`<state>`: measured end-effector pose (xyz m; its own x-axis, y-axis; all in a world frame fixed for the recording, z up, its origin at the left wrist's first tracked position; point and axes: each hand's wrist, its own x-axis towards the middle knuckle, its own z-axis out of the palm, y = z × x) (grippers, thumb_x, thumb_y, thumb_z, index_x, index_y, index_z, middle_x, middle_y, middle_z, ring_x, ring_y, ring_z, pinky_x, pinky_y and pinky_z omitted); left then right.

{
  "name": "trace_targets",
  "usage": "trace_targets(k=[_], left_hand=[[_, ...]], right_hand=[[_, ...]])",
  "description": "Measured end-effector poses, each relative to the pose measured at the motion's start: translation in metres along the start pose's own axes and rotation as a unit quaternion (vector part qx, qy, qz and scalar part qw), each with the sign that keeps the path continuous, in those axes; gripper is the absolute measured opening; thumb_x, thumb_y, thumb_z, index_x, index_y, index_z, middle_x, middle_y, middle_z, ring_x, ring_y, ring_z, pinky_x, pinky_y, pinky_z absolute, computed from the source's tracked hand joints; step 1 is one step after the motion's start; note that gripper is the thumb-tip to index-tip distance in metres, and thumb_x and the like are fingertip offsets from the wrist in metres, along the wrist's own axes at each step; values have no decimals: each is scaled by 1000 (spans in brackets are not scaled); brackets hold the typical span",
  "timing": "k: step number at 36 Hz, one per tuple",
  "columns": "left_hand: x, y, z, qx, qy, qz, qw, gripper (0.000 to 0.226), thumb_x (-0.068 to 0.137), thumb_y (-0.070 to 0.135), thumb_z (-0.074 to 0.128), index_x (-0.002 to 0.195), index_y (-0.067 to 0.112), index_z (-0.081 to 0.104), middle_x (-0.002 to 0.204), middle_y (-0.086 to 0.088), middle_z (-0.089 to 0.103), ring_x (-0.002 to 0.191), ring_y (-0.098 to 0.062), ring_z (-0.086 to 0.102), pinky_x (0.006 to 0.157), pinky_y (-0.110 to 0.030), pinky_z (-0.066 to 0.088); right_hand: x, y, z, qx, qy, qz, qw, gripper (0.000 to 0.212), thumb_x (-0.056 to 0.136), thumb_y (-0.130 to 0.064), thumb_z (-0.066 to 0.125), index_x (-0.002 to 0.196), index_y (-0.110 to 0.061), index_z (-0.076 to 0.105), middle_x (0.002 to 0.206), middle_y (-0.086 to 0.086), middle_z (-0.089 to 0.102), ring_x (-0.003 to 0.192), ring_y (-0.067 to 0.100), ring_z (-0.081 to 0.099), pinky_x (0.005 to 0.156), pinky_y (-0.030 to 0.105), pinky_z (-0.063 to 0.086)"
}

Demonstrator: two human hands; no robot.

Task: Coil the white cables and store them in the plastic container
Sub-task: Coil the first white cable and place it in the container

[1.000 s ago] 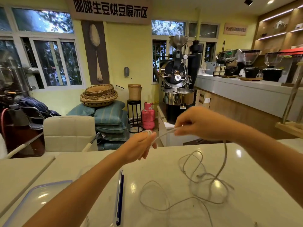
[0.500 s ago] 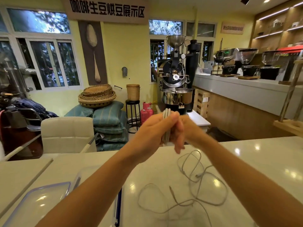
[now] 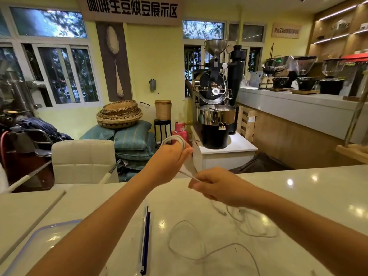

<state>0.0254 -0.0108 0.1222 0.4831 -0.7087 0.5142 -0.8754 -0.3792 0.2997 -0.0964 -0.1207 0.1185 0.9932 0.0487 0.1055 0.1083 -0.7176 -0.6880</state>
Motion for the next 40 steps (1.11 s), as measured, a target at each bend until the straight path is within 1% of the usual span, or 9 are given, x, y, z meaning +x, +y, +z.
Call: trace_targets(k=[4,10,17,20,22,26,28,31,40], left_hand=[[-12,-8,1,-92,-88,-56,990,36,96,28,30,70,14,50,68,-1,55,63,-16,56,67,-31,47],[-43,16,0,-320,-200,-48,925,54,83,55,18,67,21,56,44,7,53,38,-1,45,47,-14,40],[-48,50,-20,-528,-281,34,801,31,85,35,42,61,26,59,38,12,46,34,-1,40,49,-13,45],[-45,59,-27,-599,-294,69,742,28,85,39,48,67,21,60,45,13,50,38,0,44,52,-15,49],[-41,63,-30,-625,-282,80,724,28,83,42,50,70,19,61,48,11,54,41,0,49,55,-17,52],[-33,66,-32,-629,-200,70,748,35,80,50,47,73,19,63,51,6,61,47,-6,58,58,-24,53],[-28,62,-33,-634,-176,44,752,42,85,50,37,72,18,62,51,4,62,47,-9,59,56,-24,52],[-21,53,-33,-645,-143,19,751,41,88,35,29,73,14,61,52,2,64,48,-11,60,58,-22,54],[-8,21,-19,-432,-50,-57,898,30,90,29,36,76,12,57,68,-1,69,65,-11,69,65,-17,55]], right_hand=[[-11,-14,-38,-175,-13,-32,984,20,90,-26,49,93,-12,63,65,-11,49,57,1,43,52,11,37],[-4,-25,-84,-224,30,-85,970,12,79,-28,60,67,-26,60,63,-9,56,57,-4,54,57,8,43],[17,-10,-87,-18,106,-138,985,8,72,-19,66,66,-15,64,64,18,61,59,21,51,54,19,42],[24,3,-65,138,120,-127,975,20,71,-32,59,66,-13,59,60,3,52,53,8,46,53,15,39],[30,13,-44,243,129,-93,957,32,68,-42,57,66,-10,58,63,10,48,59,20,43,59,25,38],[37,27,3,320,104,-48,941,25,91,-15,46,74,-7,63,68,15,55,62,41,45,67,37,49],[33,28,24,364,83,-14,928,41,92,-14,44,56,-21,62,45,-7,52,45,16,39,43,16,38],[26,29,47,361,26,26,932,41,94,-22,42,62,-25,67,44,-9,47,39,1,36,39,13,28],[-4,13,39,159,-11,61,985,26,95,-22,39,115,-25,56,53,-7,43,38,0,38,41,9,31]])
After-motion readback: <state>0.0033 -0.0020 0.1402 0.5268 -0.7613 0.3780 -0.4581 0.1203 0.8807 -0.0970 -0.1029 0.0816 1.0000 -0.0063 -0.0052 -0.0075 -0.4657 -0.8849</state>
